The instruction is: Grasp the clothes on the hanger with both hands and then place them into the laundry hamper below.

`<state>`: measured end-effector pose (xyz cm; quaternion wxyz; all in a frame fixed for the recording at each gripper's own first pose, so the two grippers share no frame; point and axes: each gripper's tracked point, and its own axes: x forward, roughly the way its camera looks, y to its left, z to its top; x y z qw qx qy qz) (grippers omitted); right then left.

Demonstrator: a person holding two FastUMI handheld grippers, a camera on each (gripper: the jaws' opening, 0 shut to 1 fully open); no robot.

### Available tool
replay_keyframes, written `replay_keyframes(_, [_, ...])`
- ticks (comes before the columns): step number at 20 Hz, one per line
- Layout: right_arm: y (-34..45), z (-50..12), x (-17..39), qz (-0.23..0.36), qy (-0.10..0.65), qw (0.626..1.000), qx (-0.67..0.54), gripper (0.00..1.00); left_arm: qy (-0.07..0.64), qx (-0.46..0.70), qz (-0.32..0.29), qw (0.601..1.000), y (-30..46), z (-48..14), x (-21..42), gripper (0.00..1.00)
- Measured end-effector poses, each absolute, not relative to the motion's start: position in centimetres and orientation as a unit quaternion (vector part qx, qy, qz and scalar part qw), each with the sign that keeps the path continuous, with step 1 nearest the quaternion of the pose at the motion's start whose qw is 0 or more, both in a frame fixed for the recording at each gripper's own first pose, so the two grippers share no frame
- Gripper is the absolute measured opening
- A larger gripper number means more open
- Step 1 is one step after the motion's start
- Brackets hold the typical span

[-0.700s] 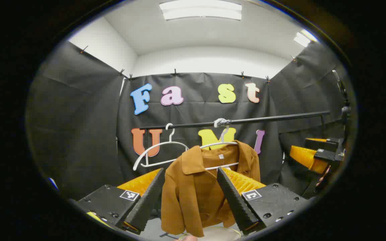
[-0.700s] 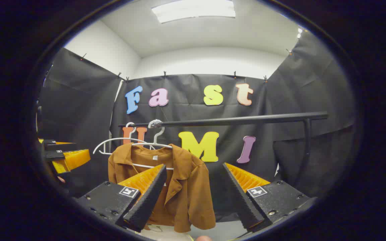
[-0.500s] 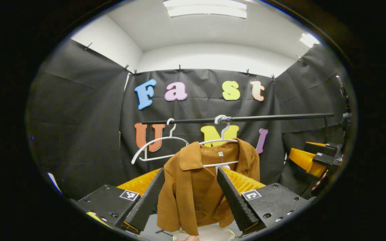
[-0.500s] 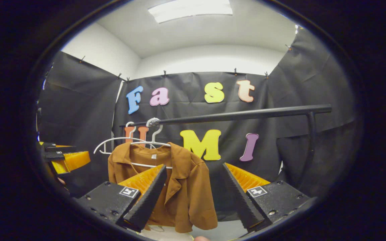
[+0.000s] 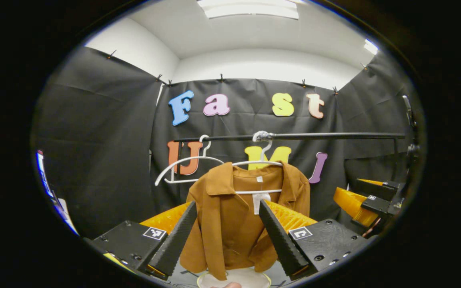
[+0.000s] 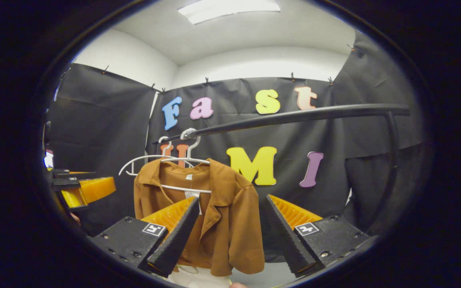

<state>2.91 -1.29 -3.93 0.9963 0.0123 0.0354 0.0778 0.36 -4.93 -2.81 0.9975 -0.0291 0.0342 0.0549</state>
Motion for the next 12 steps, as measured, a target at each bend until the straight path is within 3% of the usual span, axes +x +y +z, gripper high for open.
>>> replay_keyframes(3, [-1.1,-6.4,4.1,0.076,0.065,0.994,0.037,1.0,0.049,-0.036,0.042,0.997,-6.0,-4.4,1.6,0.95])
replay_keyframes(5, [-0.5,-7.9,5.1,0.073,0.081,0.993,0.051,1.0,0.056,-0.033,0.024,0.998,-6.4,-5.3,2.8,1.0])
replay_keyframes(6, [-0.2,-8.6,5.6,0.068,0.091,0.992,0.057,1.0,0.059,-0.032,0.016,0.998,-6.5,-5.8,3.6,0.95])
replay_keyframes(7, [0.5,-9.5,6.0,0.07,0.1,0.991,0.062,1.0,0.065,-0.033,0.008,0.997,-6.5,-6.5,4.3,1.0])
replay_keyframes(9, [1.8,-10.8,7.3,0.075,0.116,0.988,0.074,0.99,0.07,-0.041,-0.007,0.997,-6.2,-7.5,6.0,0.95])
replay_keyframes(10, [2.3,-11.4,7.9,0.075,0.129,0.985,0.087,0.99,0.073,-0.045,-0.012,0.996,-6.0,-8.0,6.7,1.0])
replay_keyframes(11, [2.7,-12.1,8.5,0.076,0.139,0.982,0.101,0.99,0.081,-0.051,-0.017,0.995,-6.0,-8.7,7.5,0.95])
replay_keyframes(12, [2.9,-12.5,9.3,0.074,0.144,0.98,0.114,1.0,0.089,-0.06,-0.022,0.994,-5.7,-9.5,8.2,1.0])
